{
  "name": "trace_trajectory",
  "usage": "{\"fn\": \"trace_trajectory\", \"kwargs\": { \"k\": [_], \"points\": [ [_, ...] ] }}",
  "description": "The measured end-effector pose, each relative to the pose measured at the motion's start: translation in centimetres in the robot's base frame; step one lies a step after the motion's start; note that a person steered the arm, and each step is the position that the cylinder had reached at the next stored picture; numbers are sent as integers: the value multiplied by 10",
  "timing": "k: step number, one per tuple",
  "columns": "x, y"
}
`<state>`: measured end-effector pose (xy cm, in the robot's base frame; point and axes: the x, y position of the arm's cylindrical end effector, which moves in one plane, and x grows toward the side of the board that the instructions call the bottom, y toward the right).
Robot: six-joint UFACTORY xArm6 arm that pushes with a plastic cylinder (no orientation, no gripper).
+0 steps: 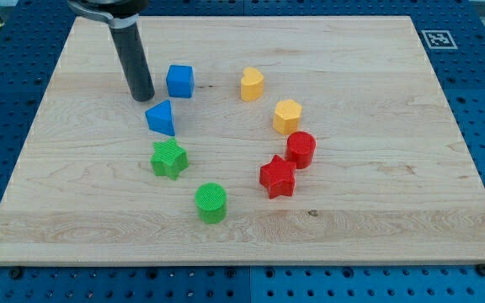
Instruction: Push the blue triangle above the green star
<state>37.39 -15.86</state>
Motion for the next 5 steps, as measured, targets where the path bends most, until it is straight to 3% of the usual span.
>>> {"fn": "trace_trajectory", "kwargs": {
  "k": [5],
  "points": [
    [-30,-4]
  ]
}}
